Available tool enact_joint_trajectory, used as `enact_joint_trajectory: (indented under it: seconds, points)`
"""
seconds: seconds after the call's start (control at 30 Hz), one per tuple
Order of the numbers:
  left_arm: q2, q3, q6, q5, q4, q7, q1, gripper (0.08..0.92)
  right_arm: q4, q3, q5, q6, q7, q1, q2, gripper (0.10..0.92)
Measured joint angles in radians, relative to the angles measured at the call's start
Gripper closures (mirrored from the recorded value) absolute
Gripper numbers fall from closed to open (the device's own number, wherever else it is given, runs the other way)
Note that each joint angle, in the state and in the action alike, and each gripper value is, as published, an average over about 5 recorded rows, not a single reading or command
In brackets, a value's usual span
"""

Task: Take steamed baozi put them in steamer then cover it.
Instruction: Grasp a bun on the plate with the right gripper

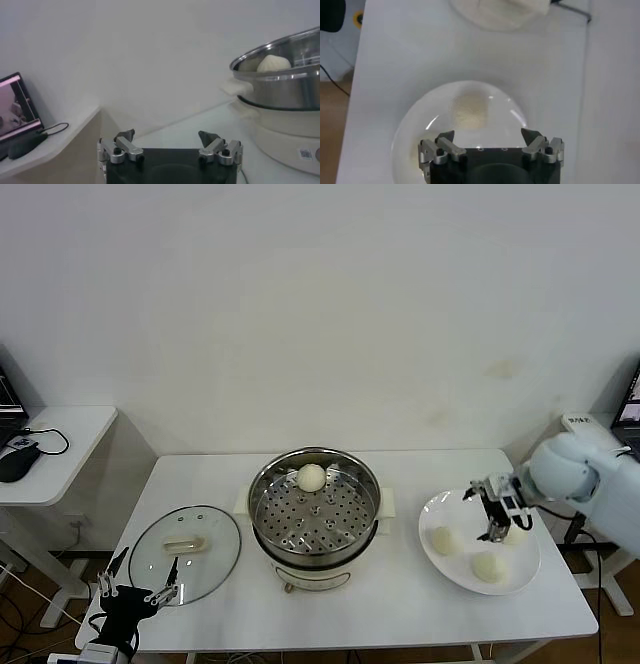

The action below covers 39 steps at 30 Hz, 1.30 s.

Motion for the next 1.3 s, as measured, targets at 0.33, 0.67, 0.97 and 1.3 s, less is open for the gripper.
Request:
enact_joint_trajectory:
  seconds: [0.33,0.67,0.97,1.3]
  points:
    - [-0.009,-0.015,0.002,0.001,0.0,0.001,0.014,0.177,-0.093,0.063,-0.051,0.009,0.019,-0.096,0.095,0.202]
    - [-0.01,-0.024,0.001,0.0,0.008,0.001,0.016,0.177,-0.181,0.093,-0.091,0.013,0.033,-0.148,0.184,0.205]
    - [-0.012,-0.023,-0.001,-0.001,0.017,0.0,0.011,0.177,-0.231,0.111,-0.114,0.01,0.036,-0.167,0.225,0.301]
    - [-0.014,-0.023,-0.002,-0.001,0.014,0.0,0.014,0.177,-0.229,0.105,-0.106,0.002,0.013,-0.149,0.22,0.409]
